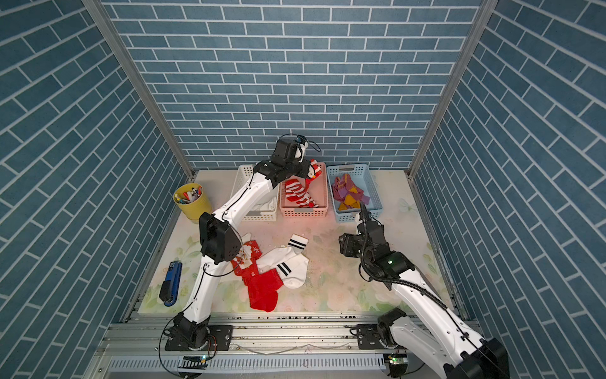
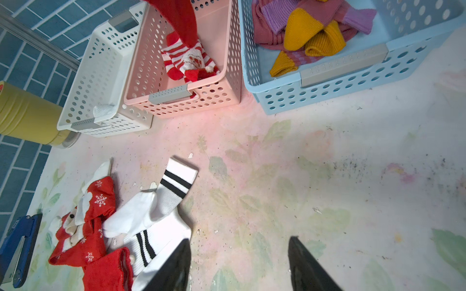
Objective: Sort the socks into the basket by color
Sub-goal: Place the sock in the bin.
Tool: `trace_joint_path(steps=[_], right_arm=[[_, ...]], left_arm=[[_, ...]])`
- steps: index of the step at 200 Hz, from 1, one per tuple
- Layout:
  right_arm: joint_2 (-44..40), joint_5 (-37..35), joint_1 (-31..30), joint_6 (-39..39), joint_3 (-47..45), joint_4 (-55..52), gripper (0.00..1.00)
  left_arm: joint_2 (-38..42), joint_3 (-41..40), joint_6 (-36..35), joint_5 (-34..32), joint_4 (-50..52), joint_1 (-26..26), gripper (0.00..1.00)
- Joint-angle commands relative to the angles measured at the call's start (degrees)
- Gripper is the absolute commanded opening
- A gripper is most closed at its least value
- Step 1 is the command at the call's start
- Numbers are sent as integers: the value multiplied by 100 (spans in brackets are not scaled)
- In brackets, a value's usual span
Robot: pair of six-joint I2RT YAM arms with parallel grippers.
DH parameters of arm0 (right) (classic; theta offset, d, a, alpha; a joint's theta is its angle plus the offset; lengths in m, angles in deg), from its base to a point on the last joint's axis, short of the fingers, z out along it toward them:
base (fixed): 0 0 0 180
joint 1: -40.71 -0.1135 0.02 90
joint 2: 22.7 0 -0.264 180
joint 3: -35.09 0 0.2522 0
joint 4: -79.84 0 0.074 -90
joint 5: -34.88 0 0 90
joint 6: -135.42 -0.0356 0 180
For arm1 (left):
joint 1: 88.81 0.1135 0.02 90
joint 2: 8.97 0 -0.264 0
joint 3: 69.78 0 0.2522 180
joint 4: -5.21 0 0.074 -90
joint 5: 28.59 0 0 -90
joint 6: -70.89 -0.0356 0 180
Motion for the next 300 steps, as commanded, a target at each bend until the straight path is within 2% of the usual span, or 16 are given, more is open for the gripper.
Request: trace_joint_path(steps=[1, 11, 24, 31, 40, 48, 95, 138, 194, 206, 239, 300], right_arm=[[-78, -63, -32, -278, -64, -162, 62], [-80, -59, -32, -286, -66, -168, 62], [-77, -49, -32, -287, -66, -160, 62], [-68, -45, -32, -287, -68, -151, 61], [-47, -40, -31, -287, -64, -137, 61], [-19, -18, -31, -287, -64, -125, 62], [176, 106, -32, -287, -37, 44, 61], [326, 285, -45, -261, -24, 178, 62], [668, 497, -189, -38, 120, 356, 63], [814, 759, -232, 48, 190, 404, 63], [1281, 1121, -441, 298, 354, 630, 63], [2346, 1268, -977, 488, 784, 985, 64]], left_arm=[[-155, 93, 268, -115, -297, 131, 5], [-194, -9, 352, -142, -303, 163, 8], [-235, -180, 437, -217, -281, 172, 15], [-253, -270, 462, -248, -266, 173, 23], [-271, -382, 515, -266, -253, 175, 38], [-278, -467, 581, -242, -241, 178, 43], [-144, -727, 603, -221, -137, 181, 45], [580, -1392, 587, -442, -101, 185, 47], [2596, -3926, 754, -959, -333, 198, 52], [2990, -4377, 782, -1007, -278, 200, 52], [3853, -5379, 955, -1281, 9, 205, 54], [5173, -7163, 1423, -1343, 12, 210, 54]])
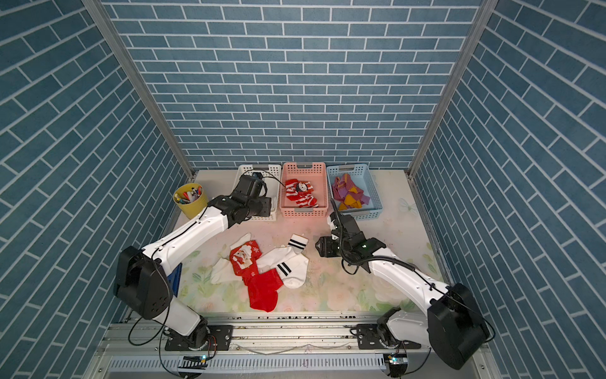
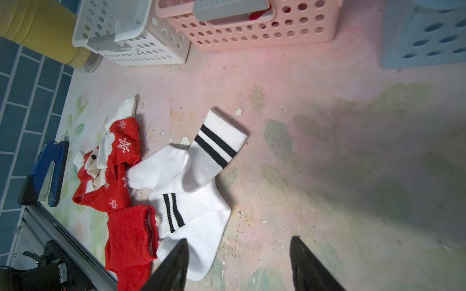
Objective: Sort the socks into the basket by color
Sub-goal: Place the sock in the bin, then pick up the sock at the center of the board.
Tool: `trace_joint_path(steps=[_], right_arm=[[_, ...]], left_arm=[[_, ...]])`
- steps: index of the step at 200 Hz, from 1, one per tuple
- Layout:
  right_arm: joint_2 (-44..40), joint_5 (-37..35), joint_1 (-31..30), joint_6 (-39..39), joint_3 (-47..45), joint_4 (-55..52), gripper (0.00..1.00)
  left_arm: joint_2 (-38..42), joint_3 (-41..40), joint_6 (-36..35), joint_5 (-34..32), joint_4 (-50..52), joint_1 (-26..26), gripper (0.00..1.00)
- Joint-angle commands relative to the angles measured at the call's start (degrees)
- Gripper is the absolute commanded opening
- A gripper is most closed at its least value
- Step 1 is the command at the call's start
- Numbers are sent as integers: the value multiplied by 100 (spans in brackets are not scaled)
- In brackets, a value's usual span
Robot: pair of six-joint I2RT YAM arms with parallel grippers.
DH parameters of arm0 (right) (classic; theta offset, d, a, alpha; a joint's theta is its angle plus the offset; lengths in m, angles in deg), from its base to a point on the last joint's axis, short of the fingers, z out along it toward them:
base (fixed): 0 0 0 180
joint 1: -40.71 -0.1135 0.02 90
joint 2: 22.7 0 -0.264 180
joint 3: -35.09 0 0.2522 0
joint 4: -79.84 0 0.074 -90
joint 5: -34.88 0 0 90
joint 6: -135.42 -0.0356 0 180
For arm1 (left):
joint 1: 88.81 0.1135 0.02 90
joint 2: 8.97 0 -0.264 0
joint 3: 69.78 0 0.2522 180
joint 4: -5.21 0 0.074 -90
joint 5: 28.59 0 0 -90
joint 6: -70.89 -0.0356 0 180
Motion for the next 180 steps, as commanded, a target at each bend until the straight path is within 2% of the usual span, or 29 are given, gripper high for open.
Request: trace_joint_path(steps=[1, 34, 73, 110, 180], right_arm=[[356, 154, -210, 164, 286, 266, 64], [1085, 250, -536, 259, 694, 401, 63], [1741, 229, -842, 288, 1125, 500, 61], [2312, 259, -1060, 295, 1488, 448, 57], [2925, 159, -1238, 260, 1822, 325, 48]], left_arm=[[466, -513, 256, -183, 120, 30, 54], [1026, -1204, 402, -386, 247, 43, 54], [1464, -1612, 503, -369, 368, 38, 55], [1685, -1760, 502, -462, 423, 82, 57], [1849, -1924, 423, -191, 469, 348, 57]])
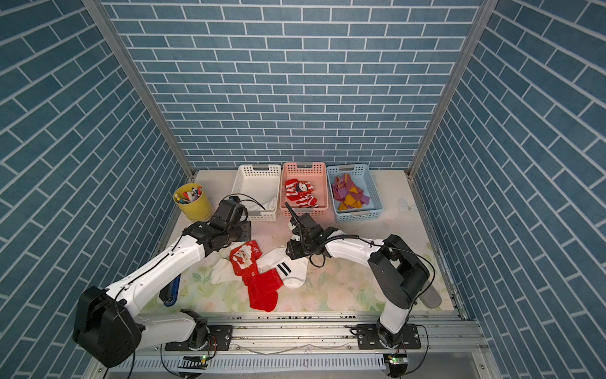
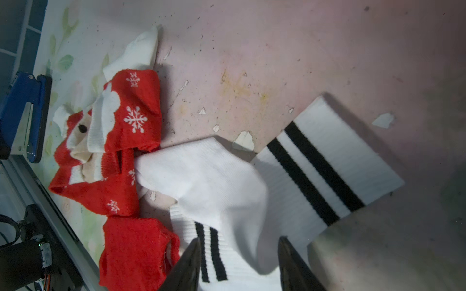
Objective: Sort the socks into the basket by color
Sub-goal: Pick up the sock at the center of the board.
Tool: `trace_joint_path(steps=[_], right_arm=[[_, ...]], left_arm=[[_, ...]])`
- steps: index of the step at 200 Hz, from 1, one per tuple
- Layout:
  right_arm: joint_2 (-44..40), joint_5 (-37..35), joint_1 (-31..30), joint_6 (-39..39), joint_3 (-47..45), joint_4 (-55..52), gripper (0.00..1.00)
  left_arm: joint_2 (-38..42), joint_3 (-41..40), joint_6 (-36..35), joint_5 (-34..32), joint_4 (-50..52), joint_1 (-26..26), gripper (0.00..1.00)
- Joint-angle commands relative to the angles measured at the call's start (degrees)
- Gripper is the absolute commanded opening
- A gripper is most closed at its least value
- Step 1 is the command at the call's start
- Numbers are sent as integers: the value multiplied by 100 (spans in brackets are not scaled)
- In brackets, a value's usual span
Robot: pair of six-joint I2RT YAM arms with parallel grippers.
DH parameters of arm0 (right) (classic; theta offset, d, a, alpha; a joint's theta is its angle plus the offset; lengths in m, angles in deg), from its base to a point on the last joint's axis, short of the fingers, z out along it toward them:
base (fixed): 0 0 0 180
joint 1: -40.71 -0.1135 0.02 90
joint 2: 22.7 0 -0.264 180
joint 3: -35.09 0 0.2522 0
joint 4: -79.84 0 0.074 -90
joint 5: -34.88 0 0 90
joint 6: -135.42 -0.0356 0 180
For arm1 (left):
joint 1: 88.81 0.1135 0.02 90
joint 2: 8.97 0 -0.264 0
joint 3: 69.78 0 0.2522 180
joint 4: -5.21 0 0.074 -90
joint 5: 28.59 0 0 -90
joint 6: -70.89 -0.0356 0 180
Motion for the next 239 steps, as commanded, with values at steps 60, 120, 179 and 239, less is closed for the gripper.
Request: trace_joint_path(steps=[60, 120, 179, 239], right_arm=[[426, -68, -102, 70, 460, -179, 30], [503, -147, -112, 104, 639, -325, 0], [293, -396, -116, 363, 985, -793, 0], [80, -589, -111, 618, 1430, -1227, 0]], left_arm=[[434, -202, -93, 105, 227, 209, 57], [642, -336, -94, 83, 328, 309, 57], [697, -519, -80, 71, 272, 389, 58], [763, -574, -21, 161, 223, 424, 58]])
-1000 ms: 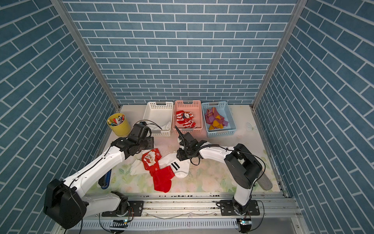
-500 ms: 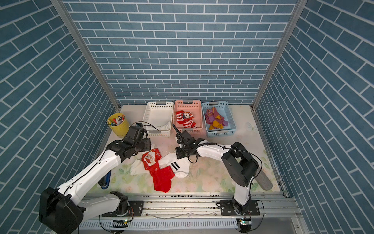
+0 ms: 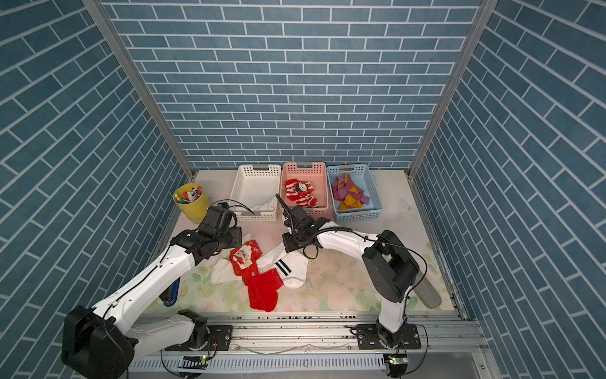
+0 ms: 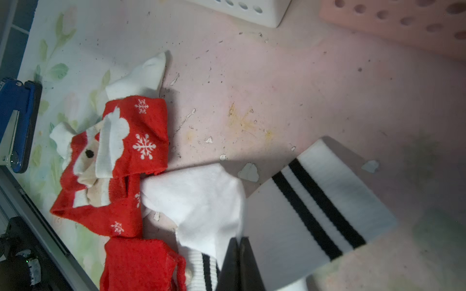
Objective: Sort the socks into the basket by color
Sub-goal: Pick up the sock at the center of the board.
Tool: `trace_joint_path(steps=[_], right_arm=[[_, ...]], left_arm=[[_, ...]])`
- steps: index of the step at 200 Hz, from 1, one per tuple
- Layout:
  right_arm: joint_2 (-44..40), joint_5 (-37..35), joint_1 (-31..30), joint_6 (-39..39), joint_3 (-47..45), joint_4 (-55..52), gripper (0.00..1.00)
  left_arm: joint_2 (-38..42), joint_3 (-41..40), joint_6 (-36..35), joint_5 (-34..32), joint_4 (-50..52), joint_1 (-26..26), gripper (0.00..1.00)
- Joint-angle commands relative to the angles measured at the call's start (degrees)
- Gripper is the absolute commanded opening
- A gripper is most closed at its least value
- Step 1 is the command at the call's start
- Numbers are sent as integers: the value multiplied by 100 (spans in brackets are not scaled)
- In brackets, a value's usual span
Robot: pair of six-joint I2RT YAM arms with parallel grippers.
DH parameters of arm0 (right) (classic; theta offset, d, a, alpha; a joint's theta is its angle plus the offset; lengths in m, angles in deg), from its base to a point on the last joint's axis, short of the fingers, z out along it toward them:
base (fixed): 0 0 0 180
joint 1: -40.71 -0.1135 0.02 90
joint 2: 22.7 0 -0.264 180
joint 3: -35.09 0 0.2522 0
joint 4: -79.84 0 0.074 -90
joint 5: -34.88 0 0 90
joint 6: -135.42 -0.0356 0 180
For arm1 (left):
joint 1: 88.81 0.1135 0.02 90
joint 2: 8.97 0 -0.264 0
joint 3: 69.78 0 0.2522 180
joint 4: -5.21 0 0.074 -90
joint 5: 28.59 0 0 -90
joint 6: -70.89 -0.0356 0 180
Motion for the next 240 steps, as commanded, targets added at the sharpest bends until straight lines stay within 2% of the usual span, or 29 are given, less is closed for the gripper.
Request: trace_joint_path(steps=[1, 92, 139, 201, 240], right_arm=[[-316, -210, -30, 262, 271, -351, 0], [-720, -280, -22, 518, 919, -627, 0], [-558, -258, -26, 736, 1678, -822, 0], [408, -381, -13, 1204, 3595, -1381, 0], [1519, -521, 31, 1410, 5323, -1870, 0]], left_arm=[[117, -62, 13, 40, 14, 52, 58], [373, -71, 92, 74, 103, 55, 58], [462, -123, 99, 64, 110, 63, 59], [624, -259, 153, 111, 25, 65, 59], [623, -316, 178, 189, -24, 78, 59]])
